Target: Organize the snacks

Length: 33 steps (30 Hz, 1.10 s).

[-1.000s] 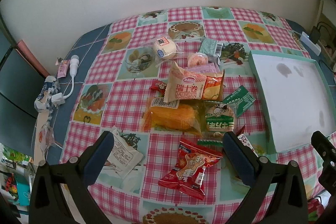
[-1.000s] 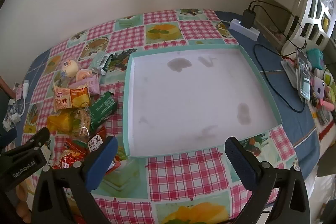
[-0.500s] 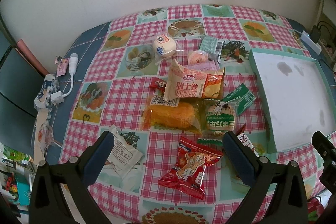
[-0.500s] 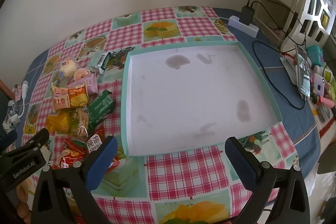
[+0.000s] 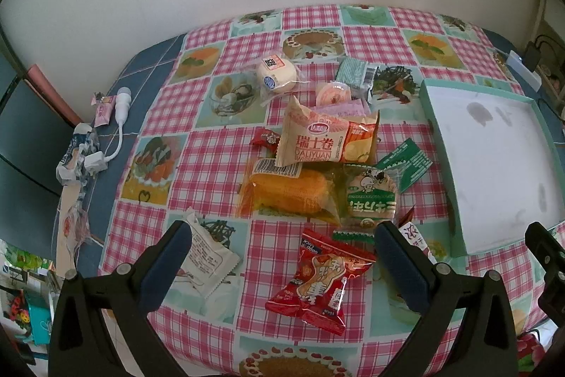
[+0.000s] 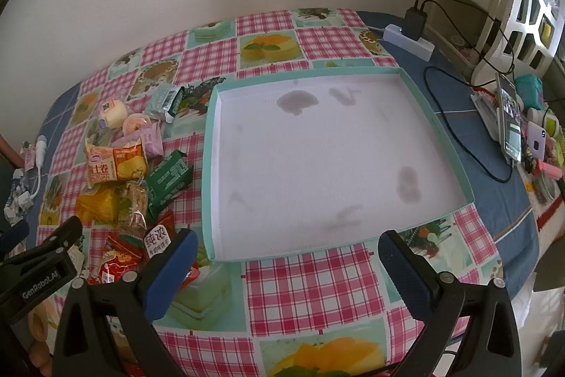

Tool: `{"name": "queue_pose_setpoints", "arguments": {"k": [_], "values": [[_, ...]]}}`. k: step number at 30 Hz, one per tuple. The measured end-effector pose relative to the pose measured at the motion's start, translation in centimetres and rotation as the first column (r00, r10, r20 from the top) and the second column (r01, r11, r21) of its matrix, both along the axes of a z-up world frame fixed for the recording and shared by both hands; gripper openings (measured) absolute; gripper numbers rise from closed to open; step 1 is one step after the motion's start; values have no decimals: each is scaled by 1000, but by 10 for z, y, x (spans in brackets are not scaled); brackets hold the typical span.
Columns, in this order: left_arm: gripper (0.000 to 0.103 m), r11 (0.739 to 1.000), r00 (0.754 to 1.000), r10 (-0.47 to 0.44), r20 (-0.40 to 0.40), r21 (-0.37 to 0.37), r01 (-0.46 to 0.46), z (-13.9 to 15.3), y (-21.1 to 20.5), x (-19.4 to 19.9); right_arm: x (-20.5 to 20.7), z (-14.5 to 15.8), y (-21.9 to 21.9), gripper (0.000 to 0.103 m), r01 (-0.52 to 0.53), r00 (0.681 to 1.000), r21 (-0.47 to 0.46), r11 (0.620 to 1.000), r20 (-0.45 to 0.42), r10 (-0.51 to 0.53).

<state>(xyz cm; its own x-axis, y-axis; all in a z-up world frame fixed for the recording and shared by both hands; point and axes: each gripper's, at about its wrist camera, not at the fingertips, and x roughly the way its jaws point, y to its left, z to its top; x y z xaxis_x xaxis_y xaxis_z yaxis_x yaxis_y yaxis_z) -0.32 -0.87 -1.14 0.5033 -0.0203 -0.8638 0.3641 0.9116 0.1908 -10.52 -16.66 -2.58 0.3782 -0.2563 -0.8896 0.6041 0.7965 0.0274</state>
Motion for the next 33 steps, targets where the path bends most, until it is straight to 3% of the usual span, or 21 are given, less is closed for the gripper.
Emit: {"name": "queue_pose_setpoints", "arguments": {"k": [33], "values": [[103, 1000, 999, 9, -39, 3, -9, 0, -1, 7, 0, -5, -1, 103, 5, 1000, 15, 1000, -14, -5]]}}
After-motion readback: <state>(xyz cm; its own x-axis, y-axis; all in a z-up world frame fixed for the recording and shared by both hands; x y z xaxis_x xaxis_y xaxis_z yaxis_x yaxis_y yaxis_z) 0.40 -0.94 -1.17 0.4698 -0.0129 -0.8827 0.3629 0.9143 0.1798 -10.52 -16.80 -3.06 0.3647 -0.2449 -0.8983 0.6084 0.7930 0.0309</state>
